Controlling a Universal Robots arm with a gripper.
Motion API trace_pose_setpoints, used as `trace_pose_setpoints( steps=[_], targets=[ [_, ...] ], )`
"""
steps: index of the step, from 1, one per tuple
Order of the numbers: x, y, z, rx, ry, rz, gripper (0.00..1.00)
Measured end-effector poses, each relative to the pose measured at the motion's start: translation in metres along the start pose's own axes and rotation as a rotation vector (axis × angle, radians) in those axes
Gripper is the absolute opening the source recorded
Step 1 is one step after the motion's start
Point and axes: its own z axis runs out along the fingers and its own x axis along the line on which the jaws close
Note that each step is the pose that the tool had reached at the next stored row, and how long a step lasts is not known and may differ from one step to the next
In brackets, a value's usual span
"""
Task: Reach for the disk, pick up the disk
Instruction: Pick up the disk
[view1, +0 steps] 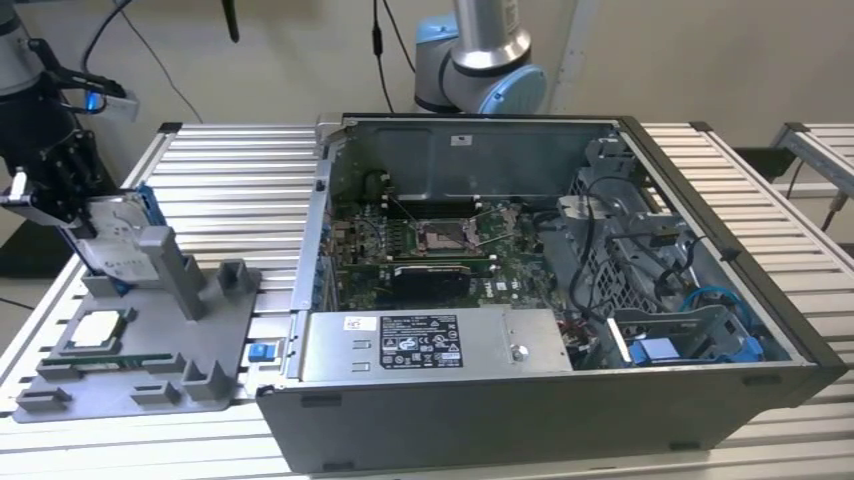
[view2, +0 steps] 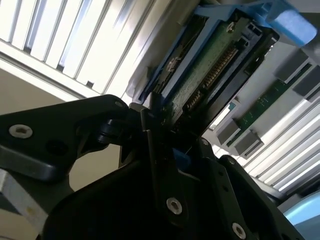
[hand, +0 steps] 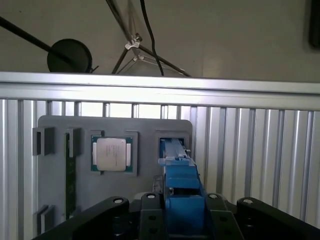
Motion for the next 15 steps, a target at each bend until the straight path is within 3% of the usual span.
trace_pose_setpoints(
  steps=[15],
  targets=[
    [-0.0001, 0.0005, -0.0268, 0.0, 0.0, 0.0, 0.0]
  ],
)
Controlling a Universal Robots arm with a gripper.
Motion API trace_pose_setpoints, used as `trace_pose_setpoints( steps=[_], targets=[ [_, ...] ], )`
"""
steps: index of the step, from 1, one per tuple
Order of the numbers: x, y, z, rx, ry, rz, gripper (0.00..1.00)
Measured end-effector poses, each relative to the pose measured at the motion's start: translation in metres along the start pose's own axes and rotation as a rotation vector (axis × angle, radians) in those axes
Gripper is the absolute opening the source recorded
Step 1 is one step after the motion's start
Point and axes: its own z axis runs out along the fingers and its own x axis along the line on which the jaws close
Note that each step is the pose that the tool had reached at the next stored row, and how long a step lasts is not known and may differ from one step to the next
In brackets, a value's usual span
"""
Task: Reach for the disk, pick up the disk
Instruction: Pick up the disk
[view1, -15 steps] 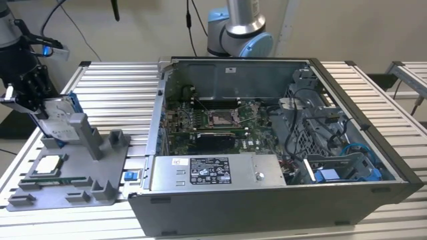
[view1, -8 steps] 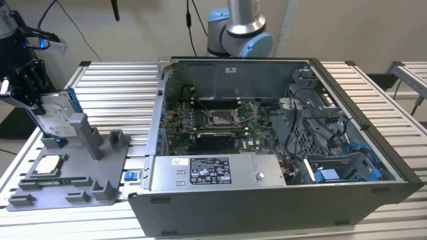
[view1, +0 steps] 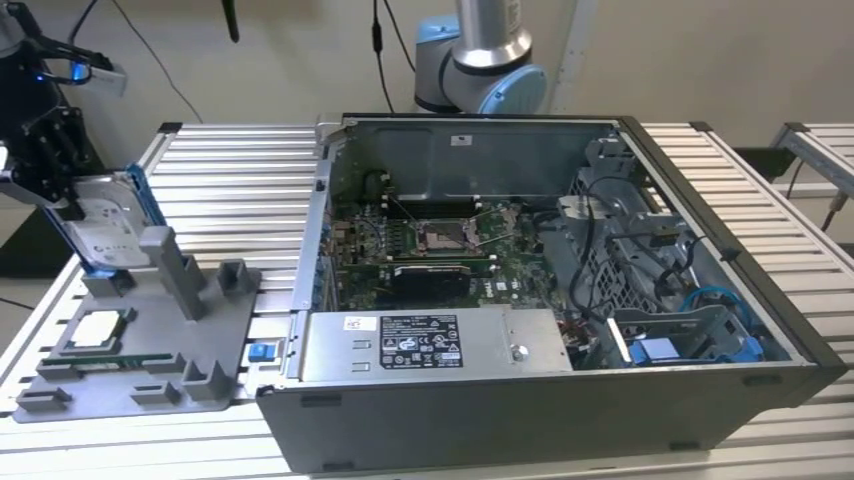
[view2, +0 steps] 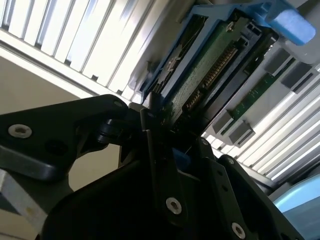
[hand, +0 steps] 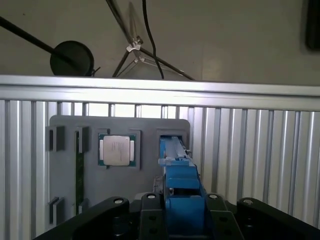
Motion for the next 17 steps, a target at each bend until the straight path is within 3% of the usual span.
trace_pose_setpoints(
  steps=[11, 17],
  targets=[
    [-0.0001, 0.0004, -0.018, -0.0001, 0.0, 0.0, 0.0],
    [-0.0001, 0.0006, -0.0332, -0.0001, 0.0, 0.0, 0.0]
  ],
)
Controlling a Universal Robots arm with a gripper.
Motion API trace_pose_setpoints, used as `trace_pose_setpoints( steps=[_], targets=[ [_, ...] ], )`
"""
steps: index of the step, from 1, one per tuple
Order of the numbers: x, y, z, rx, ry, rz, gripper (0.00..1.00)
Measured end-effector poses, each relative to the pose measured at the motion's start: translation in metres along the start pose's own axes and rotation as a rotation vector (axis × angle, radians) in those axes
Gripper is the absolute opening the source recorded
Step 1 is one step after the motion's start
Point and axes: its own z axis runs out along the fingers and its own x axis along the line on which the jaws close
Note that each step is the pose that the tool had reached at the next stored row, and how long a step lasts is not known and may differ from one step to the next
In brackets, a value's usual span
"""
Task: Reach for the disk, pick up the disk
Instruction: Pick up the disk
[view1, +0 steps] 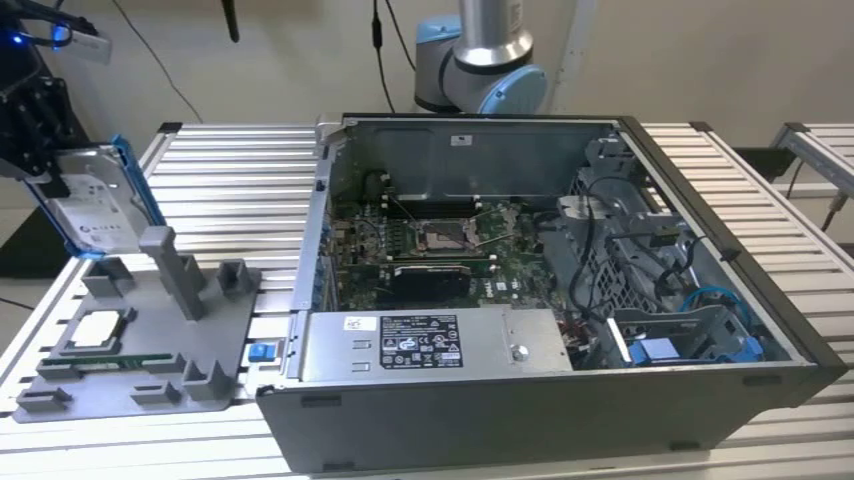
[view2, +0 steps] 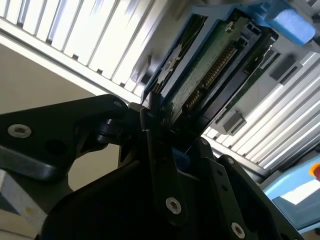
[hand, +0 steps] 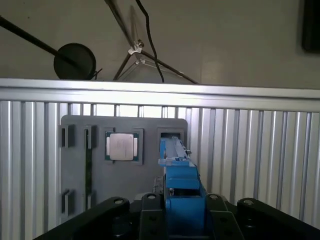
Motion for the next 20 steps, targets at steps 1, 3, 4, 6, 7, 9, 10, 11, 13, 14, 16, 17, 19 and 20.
trace_pose_setpoints(
  steps=[1, 3, 4, 6, 7, 9, 10, 11, 13, 14, 16, 17, 19, 20],
  targets=[
    [0.0, 0.0001, -0.0024, 0.0, 0.0, 0.0, 0.0],
    [0.0, 0.0002, -0.0075, 0.0001, 0.0, 0.0, 0.0],
    [0.0, 0.0002, -0.0102, 0.0001, 0.0, 0.0, 0.0],
    [-0.0001, 0.0003, -0.0157, 0.0001, -0.0001, 0.0, 0.0],
    [-0.0001, 0.0004, -0.0184, 0.0001, 0.0, 0.0, 0.0],
    [-0.0001, 0.0005, -0.0239, 0.0, 0.0, 0.0, 0.0],
    [-0.0001, 0.0005, -0.0267, 0.0001, -0.0001, 0.0, 0.0],
    [-0.0001, 0.0006, -0.0293, 0.0001, 0.0, 0.0, 0.0],
    [-0.0001, 0.0007, -0.0346, 0.0, 0.0, 0.0, 0.0],
    [-0.0001, 0.0007, -0.0373, 0.0001, 0.0, 0.0, 0.0],
    [-0.0001, 0.0008, -0.0432, 0.0001, -0.0001, 0.0, 0.0],
    [-0.0001, 0.0009, -0.0458, 0.0001, 0.0, 0.0, 0.0],
    [-0.0002, 0.0009, -0.0511, 0.0, 0.0, 0.0, 0.0],
    [-0.0002, 0.001, -0.0536, 0.0, 0.0, 0.0, 0.0]
  ],
)
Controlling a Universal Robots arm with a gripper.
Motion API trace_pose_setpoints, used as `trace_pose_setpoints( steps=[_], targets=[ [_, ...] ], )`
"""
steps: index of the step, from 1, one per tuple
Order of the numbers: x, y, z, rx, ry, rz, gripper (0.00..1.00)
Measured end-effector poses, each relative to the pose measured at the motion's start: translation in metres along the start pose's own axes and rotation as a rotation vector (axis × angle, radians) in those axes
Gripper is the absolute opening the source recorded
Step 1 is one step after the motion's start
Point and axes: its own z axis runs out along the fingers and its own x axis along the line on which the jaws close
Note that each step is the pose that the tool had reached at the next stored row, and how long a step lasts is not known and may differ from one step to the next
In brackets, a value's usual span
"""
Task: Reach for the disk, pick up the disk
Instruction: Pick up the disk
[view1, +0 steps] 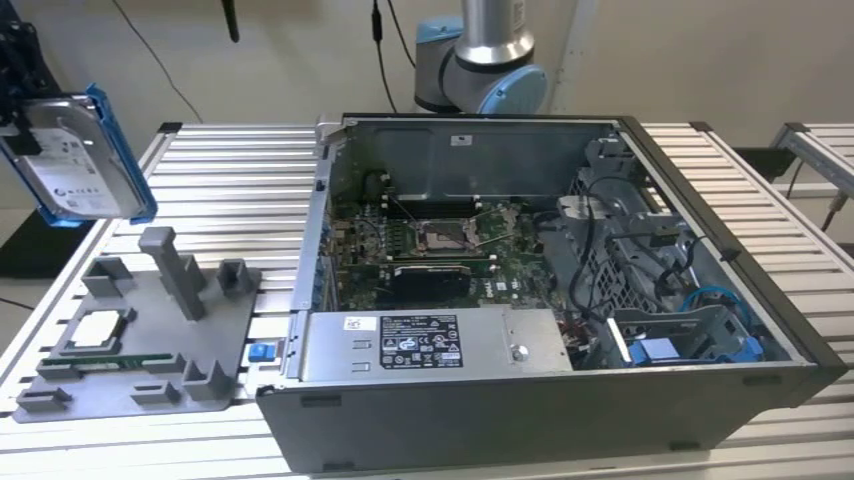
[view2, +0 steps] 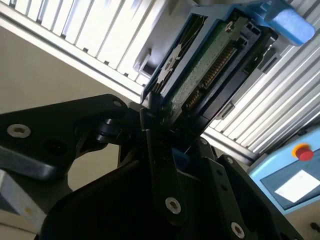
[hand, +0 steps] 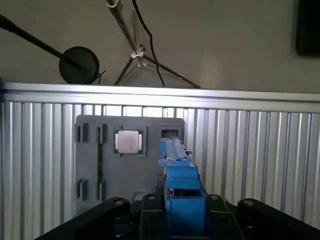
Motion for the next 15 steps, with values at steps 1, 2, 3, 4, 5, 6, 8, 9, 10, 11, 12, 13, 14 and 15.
trace_pose_setpoints(
  steps=[1, 2, 3, 4, 5, 6, 8, 9, 10, 11, 12, 13, 14, 15],
  targets=[
    [0.0, 0.0, -0.0022, 0.0001, 0.0, 0.0, 0.0],
    [0.0, 0.0001, -0.0042, 0.0001, 0.0, 0.0, 0.0],
    [0.0, 0.0001, -0.006, 0.0001, 0.0, 0.0, 0.0],
    [0.0, 0.0002, -0.0078, 0.0001, 0.0, 0.0, 0.0],
    [0.0, 0.0002, -0.01, 0.0001, -0.0001, 0.0, 0.0],
    [0.0, 0.0002, -0.0126, 0.0002, -0.0001, 0.0, 0.0],
    [-0.0001, 0.0003, -0.0181, 0.0001, -0.0001, 0.0, 0.0],
    [-0.0001, 0.0004, -0.0209, 0.0, 0.0, 0.0, 0.0],
    [-0.0001, 0.0004, -0.0234, 0.0002, -0.0001, 0.0, 0.0],
    [-0.0001, 0.0005, -0.026, 0.0, 0.0, 0.0, 0.0],
    [-0.0001, 0.0005, -0.0278, 0.0001, 0.0, 0.0, 0.0],
    [-0.0001, 0.0006, -0.0295, 0.0003, -0.0001, 0.0, 0.0],
    [-0.0001, 0.0006, -0.032, 0.0, 0.0, 0.0, 0.0],
    [-0.0001, 0.0006, -0.0353, 0.0001, -0.0001, 0.0, 0.0]
  ],
)
